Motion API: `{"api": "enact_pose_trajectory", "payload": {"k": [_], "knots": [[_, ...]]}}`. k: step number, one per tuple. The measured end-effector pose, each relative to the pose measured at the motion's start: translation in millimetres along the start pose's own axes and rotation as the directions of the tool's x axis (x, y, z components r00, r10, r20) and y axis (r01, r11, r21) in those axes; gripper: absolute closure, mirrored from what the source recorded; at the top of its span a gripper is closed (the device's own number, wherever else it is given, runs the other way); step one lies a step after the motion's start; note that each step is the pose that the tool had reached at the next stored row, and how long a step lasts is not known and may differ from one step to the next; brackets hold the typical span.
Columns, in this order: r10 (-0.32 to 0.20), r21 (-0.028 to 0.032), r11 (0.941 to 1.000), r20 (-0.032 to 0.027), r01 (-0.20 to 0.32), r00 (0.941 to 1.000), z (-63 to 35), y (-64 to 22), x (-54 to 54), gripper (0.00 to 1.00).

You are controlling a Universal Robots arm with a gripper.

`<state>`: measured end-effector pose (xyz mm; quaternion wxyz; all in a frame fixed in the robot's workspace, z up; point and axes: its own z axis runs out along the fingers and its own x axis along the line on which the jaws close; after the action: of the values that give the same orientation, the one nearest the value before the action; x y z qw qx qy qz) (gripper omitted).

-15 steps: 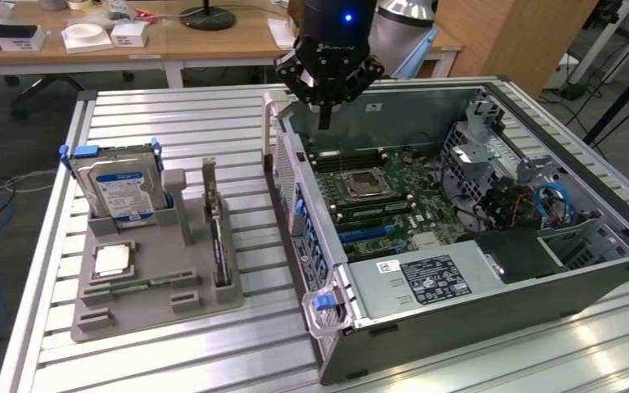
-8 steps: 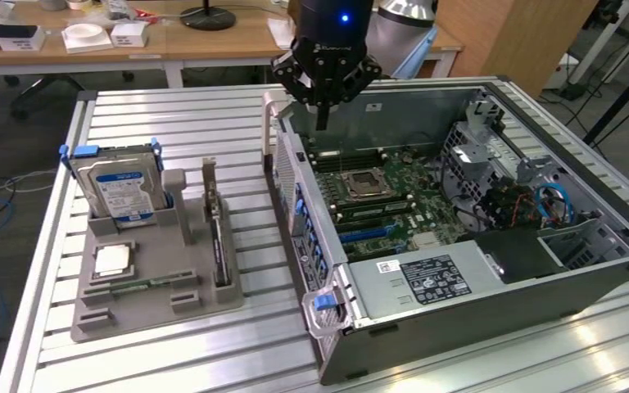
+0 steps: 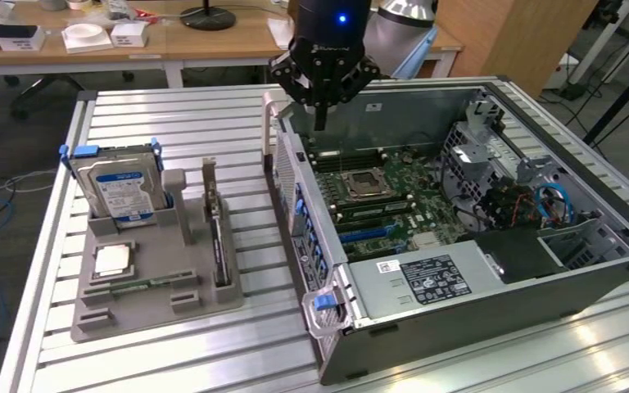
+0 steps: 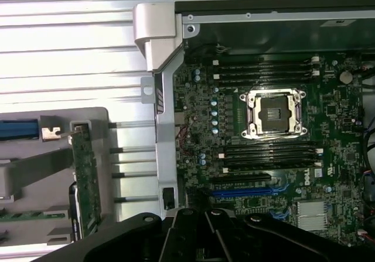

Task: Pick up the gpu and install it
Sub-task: 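Reach for the gpu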

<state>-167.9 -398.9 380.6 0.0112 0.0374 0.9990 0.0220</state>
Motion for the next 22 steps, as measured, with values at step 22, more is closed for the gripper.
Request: {"api": "enact_pose_trajectory", "payload": {"k": [22], "knots": [[0.000,0.0000,1.0000,-0.0002,0.000,1.0000,1.8,-0.6,6.8,0.89]]}}
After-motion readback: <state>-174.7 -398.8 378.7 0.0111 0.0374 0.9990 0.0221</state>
